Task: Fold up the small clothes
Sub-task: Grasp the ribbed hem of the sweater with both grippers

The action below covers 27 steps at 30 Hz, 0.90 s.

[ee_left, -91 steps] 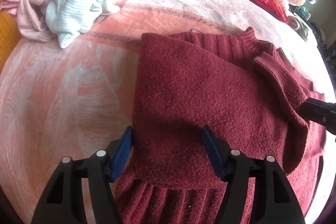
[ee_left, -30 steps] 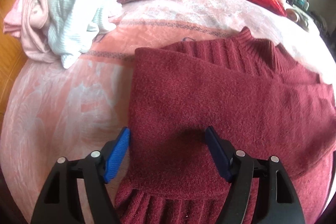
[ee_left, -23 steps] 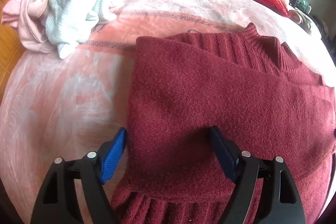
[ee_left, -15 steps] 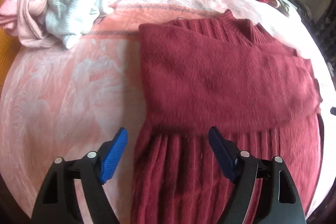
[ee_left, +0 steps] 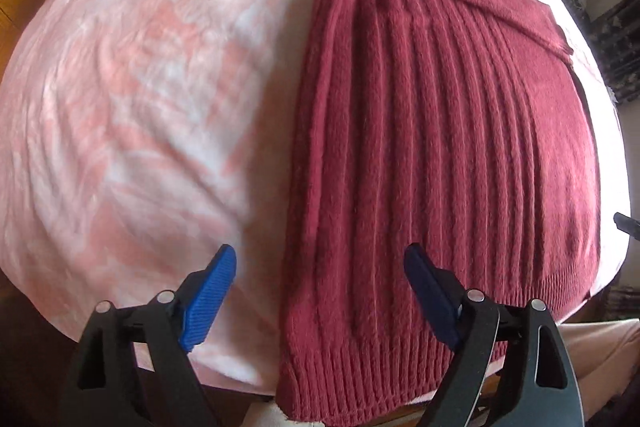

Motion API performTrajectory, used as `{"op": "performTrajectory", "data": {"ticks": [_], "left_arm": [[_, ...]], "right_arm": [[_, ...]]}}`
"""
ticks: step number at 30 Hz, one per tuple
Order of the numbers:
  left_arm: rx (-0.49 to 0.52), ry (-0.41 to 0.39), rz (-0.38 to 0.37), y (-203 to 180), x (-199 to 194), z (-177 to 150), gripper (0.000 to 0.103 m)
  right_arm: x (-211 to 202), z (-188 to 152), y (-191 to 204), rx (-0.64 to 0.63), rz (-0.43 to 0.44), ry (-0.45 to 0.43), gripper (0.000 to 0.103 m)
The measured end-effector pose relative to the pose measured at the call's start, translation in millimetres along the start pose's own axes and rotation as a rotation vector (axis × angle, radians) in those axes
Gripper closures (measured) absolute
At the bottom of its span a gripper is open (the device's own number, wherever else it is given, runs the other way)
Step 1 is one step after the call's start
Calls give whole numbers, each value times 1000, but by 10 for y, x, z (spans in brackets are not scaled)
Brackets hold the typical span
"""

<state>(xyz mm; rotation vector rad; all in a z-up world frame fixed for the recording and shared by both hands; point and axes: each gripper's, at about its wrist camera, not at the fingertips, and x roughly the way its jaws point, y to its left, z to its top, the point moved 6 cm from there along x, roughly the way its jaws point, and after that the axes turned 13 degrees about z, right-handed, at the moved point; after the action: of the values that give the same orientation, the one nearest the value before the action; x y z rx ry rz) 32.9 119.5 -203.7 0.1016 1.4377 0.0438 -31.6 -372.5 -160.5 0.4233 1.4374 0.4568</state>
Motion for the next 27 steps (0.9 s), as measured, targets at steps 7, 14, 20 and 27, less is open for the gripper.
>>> {"op": "performTrajectory", "data": {"ticks": [7, 14, 20, 27], "left_arm": [[4, 87, -54, -103, 130, -329, 17], [60, 102, -41, -280, 168, -559, 15], [36, 91, -65, -371, 124, -615, 43], [8, 81, -123, -843, -124, -611, 91]], "right_arm": [[197, -403, 128, 0, -72, 78, 49], [313, -617, 181, 52, 4, 137, 45], [536, -718, 245, 31, -50, 212, 59], [455, -638, 388, 9, 11, 178, 94]]}}
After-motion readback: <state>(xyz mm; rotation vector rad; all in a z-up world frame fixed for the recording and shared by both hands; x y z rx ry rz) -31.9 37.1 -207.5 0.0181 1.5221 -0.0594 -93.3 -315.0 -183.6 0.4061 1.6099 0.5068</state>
